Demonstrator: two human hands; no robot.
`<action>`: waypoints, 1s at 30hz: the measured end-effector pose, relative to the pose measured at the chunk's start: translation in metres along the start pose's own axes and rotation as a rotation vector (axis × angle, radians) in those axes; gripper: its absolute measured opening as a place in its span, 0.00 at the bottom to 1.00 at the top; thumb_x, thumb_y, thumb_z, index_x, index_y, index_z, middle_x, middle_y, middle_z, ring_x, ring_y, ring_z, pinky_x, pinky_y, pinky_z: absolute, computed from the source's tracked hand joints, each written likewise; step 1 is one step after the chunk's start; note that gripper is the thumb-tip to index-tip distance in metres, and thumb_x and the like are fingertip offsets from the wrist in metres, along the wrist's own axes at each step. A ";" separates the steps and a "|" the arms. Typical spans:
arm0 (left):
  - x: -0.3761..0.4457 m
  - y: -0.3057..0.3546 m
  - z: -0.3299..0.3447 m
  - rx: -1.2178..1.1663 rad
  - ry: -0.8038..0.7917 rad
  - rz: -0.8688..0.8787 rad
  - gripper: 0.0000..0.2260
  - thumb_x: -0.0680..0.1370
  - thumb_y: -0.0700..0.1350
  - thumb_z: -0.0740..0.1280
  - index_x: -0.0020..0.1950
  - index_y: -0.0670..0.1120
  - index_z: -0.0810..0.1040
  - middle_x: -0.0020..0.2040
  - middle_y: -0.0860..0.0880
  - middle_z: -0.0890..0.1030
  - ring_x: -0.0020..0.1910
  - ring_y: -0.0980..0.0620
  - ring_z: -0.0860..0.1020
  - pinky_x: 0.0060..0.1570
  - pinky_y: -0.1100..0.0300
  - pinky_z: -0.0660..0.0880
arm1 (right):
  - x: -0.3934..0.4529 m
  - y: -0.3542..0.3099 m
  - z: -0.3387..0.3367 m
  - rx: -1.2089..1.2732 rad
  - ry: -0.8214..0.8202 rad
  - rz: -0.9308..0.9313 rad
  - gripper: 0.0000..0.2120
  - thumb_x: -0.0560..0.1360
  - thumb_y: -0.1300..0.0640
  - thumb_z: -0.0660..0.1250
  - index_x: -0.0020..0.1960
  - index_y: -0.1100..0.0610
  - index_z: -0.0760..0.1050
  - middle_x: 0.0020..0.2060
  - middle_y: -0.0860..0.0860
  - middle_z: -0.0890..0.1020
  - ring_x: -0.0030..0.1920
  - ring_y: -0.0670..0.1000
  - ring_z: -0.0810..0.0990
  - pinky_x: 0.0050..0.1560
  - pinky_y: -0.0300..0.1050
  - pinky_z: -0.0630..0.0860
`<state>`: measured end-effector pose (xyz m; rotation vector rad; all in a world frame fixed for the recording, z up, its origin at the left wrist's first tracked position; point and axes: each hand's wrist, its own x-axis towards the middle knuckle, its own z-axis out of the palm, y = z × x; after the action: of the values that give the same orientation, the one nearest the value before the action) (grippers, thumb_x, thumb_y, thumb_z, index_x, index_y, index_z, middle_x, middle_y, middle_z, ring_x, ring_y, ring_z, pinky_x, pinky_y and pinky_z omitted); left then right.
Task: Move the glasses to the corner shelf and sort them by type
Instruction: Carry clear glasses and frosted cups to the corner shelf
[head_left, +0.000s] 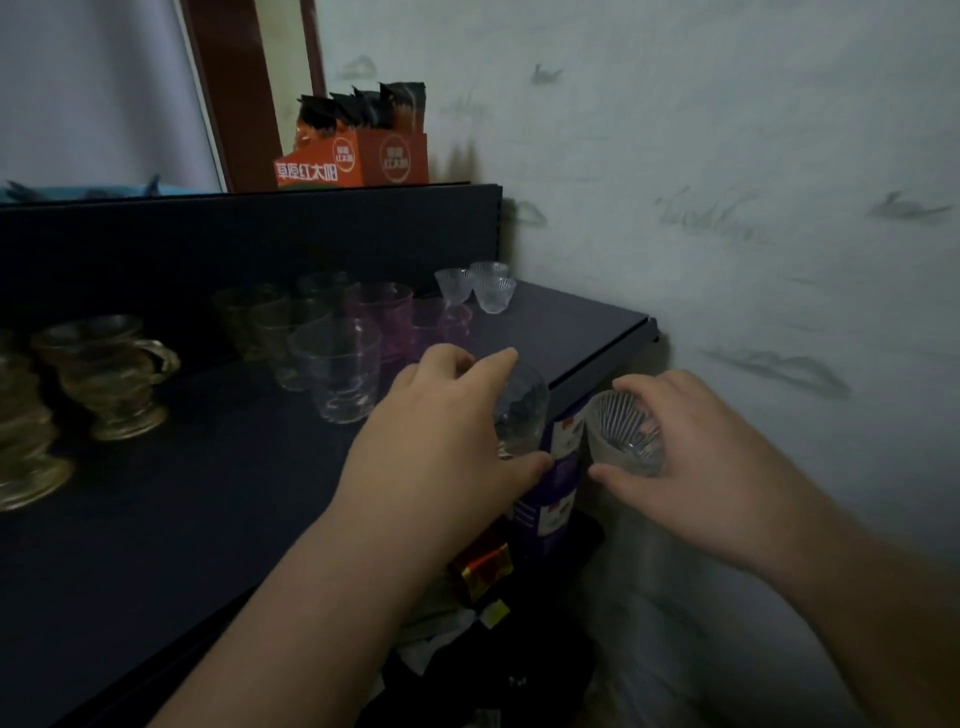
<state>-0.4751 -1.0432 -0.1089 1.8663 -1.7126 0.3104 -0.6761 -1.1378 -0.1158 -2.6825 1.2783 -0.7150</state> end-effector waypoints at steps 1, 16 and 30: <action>0.012 0.001 0.007 0.004 0.002 0.002 0.41 0.68 0.68 0.69 0.77 0.61 0.55 0.69 0.55 0.65 0.66 0.52 0.66 0.58 0.54 0.72 | 0.011 0.007 0.000 -0.001 0.004 -0.001 0.36 0.67 0.40 0.74 0.72 0.50 0.68 0.58 0.47 0.72 0.60 0.50 0.74 0.62 0.50 0.72; 0.133 0.018 0.086 0.153 0.082 -0.029 0.40 0.70 0.69 0.66 0.77 0.60 0.54 0.72 0.54 0.63 0.68 0.51 0.64 0.56 0.59 0.67 | 0.175 0.111 0.038 0.115 0.042 -0.065 0.42 0.64 0.33 0.67 0.72 0.53 0.70 0.59 0.51 0.73 0.60 0.52 0.74 0.60 0.49 0.73; 0.218 0.025 0.124 0.428 0.030 -0.343 0.40 0.69 0.71 0.63 0.77 0.61 0.55 0.71 0.57 0.63 0.67 0.55 0.66 0.56 0.61 0.66 | 0.371 0.155 0.106 0.151 -0.171 -0.272 0.37 0.69 0.41 0.75 0.72 0.54 0.69 0.65 0.56 0.72 0.64 0.58 0.75 0.59 0.49 0.73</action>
<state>-0.4930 -1.2931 -0.0851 2.4039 -1.3443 0.5960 -0.5389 -1.5301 -0.1127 -2.7486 0.7973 -0.5650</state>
